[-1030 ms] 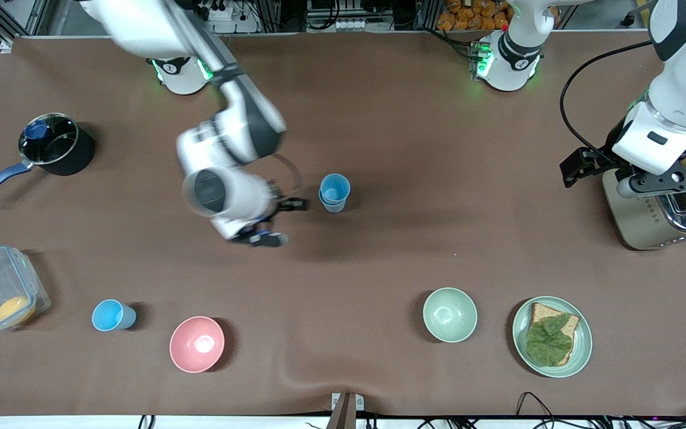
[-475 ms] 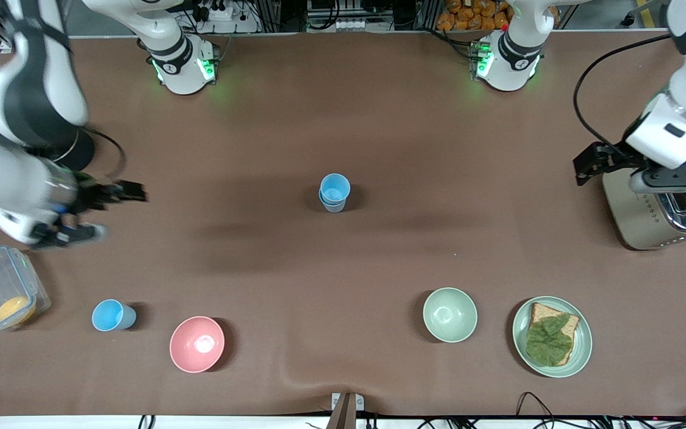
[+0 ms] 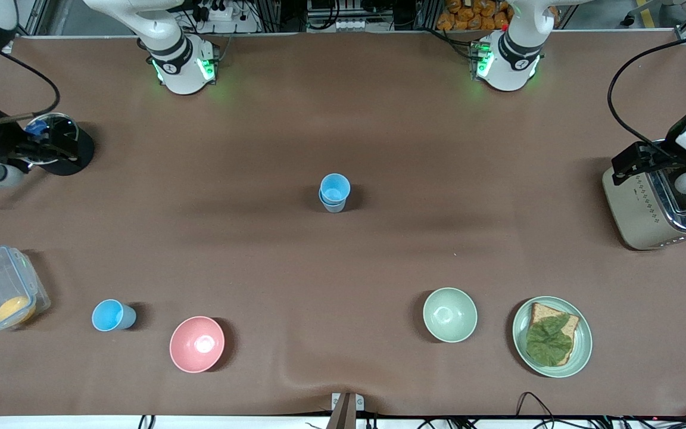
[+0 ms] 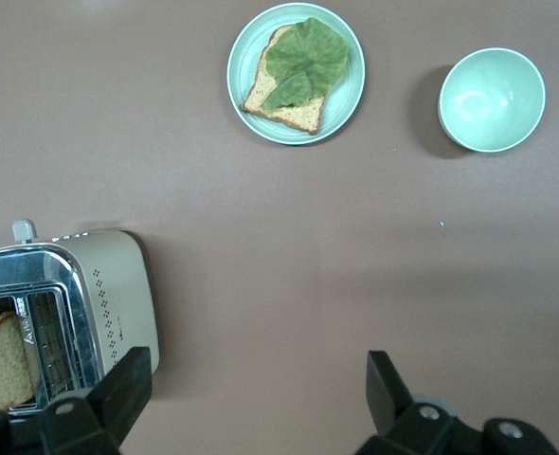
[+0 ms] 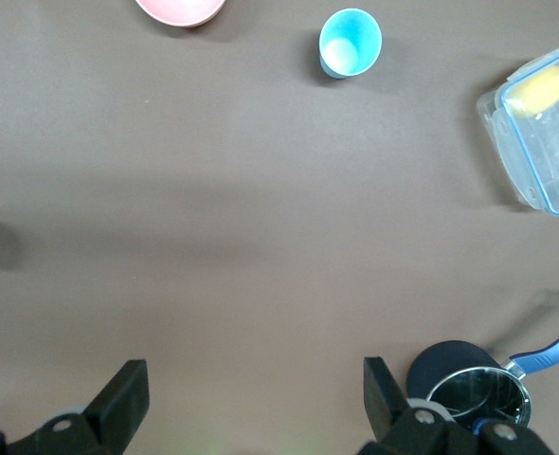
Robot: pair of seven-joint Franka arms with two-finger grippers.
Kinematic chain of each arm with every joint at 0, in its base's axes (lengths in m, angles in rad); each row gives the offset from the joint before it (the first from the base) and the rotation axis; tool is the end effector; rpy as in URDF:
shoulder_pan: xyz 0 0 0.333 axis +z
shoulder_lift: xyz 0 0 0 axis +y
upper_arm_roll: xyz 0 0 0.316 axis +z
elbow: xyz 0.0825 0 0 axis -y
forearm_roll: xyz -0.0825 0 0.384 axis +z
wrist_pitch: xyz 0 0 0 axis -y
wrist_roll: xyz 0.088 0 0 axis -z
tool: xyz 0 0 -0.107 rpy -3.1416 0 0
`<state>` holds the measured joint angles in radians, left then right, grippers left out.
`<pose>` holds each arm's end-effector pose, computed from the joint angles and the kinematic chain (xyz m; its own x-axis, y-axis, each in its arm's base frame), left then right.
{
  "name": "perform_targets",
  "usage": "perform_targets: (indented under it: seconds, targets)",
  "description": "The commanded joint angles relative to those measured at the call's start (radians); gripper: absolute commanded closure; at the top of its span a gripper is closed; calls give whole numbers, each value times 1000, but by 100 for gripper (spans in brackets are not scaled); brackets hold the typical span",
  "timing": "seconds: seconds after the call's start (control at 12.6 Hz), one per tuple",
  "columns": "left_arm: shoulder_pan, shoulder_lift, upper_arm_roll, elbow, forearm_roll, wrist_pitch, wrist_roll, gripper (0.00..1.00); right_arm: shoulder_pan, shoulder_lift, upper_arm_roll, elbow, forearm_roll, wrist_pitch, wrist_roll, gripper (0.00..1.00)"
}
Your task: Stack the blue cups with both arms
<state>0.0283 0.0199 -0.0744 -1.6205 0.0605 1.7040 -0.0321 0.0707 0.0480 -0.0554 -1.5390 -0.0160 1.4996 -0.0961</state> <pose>0.5719 -0.0203 0.6019 0.9976 -0.0219 0.0652 -0.0182 -0.9982 -0.0568 0.5611 0.0075 0.6067 0.9900 0.1098 -0.0886 0.1111 -0.9938 0.0102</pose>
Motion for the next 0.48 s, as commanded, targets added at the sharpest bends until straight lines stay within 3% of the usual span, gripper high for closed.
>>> perform_targets:
  seconds: [0.0, 0.4]
  targets:
    - [-41, -18, 91, 10, -62, -30, 20, 0, -34, -30, 22, -26, -10, 2, 56, 0]
    - [-34, -18, 105, 33, -71, -63, 20, 0, -43, -43, 16, -33, -9, 5, 58, 0]
